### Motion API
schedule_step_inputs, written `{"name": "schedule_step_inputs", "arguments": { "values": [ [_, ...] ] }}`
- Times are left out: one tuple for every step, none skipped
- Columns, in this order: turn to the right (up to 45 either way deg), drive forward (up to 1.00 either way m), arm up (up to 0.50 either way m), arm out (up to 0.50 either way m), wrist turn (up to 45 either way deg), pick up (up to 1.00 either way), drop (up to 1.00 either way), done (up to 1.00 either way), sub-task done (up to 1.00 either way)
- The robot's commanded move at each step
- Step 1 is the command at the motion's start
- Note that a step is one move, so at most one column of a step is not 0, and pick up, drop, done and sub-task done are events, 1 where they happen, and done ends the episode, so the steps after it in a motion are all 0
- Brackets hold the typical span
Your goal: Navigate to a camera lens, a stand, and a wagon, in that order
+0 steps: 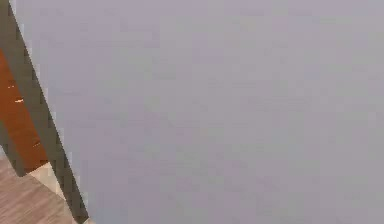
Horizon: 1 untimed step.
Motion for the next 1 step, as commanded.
{"name": "schedule_step_inputs", "arguments": {
  "values": [
    [-45.0, 0.0, 0.0, 0.0, 0.0, 0.0, 0.0, 0.0, 0.0]
  ]
}}
